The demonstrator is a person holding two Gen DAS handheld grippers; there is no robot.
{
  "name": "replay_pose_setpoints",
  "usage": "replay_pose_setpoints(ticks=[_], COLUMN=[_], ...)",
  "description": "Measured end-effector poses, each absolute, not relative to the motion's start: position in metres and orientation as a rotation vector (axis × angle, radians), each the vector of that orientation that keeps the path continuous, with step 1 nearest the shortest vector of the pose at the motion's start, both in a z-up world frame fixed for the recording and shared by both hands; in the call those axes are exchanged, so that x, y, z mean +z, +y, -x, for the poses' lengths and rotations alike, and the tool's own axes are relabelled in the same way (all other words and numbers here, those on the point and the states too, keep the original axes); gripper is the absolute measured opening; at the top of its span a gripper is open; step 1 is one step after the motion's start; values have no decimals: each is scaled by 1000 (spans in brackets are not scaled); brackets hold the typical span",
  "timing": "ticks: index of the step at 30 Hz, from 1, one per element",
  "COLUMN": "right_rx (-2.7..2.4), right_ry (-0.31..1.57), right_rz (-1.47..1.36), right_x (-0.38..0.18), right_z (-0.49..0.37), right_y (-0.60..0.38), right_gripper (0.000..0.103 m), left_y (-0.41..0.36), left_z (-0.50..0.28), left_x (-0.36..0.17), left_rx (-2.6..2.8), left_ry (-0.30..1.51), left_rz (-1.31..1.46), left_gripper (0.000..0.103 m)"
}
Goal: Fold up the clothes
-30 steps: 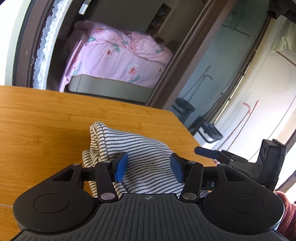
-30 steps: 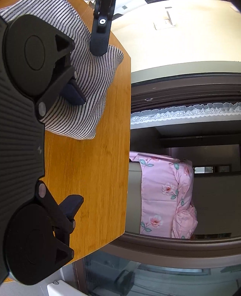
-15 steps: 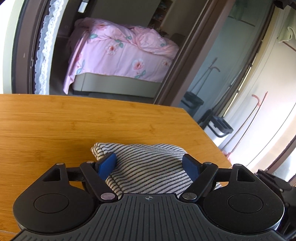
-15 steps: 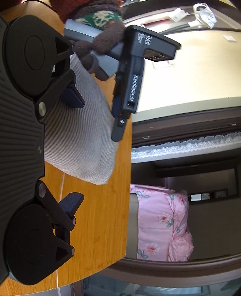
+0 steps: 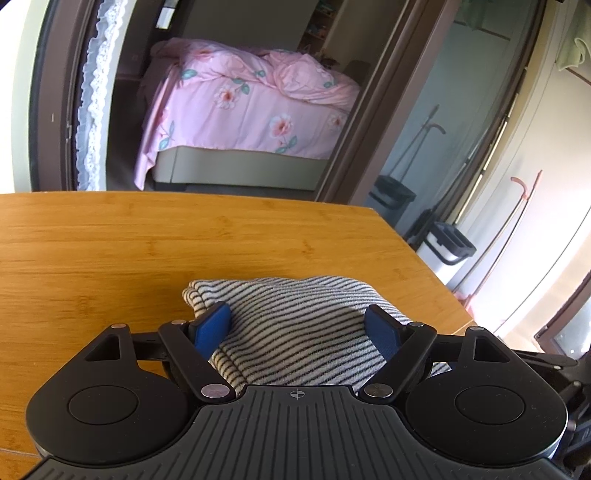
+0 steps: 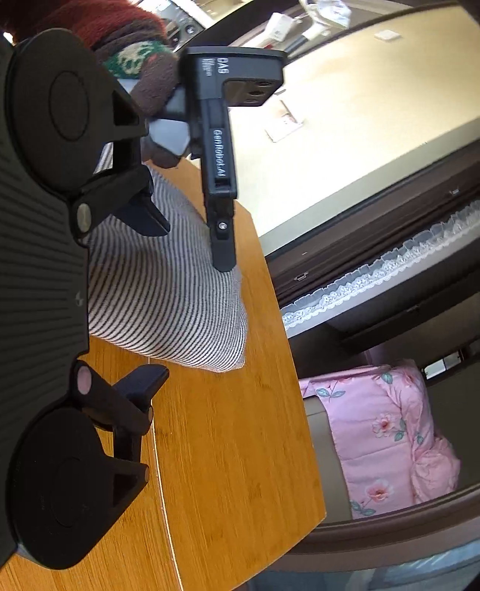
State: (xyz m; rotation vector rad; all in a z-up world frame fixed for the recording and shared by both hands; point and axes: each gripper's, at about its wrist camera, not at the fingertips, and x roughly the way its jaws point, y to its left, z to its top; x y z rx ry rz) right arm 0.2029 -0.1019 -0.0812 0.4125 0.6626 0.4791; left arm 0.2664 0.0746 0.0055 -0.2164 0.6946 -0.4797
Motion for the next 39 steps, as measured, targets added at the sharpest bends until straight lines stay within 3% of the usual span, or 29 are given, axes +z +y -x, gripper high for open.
replay_pose_setpoints(ticks=[10,14,18,22,24,27,31,38,39], right_rx=[504,525,490,468,455,438,427,436,435], right_ry=[766,678,689,652,622,604,589,586,588], right_rz=[-619,-547,-461,-419,-359,-307,-260,-202,-208], right_x=[-115,-98,-103,-105,-102,-98,-90,-90,-91], right_z=[-258,-257,-261,-250,-242,-237,-228,-201,-200], right_y=[-103,-95,-93,-97,-94,-90,-84,-89,-91], right_gripper=[74,63,63,65,68,68,68,75,75], left_y=[76,77,86,86,89,86,75,73,74], left_z=[-264,-260,-259,-243,-220,-191,-166,-154,-155], left_x=[4,4,2,12,24,31,23,6,3], left_rx=[-486,-470,-484,-441,-432,-436,-456,-412,-411], left_ry=[685,678,671,628,584,586,632,676,688], left_rz=[220,216,263,252,272,273,225,216,231], left_gripper=[85,91,93,83,89,91,83,78,70])
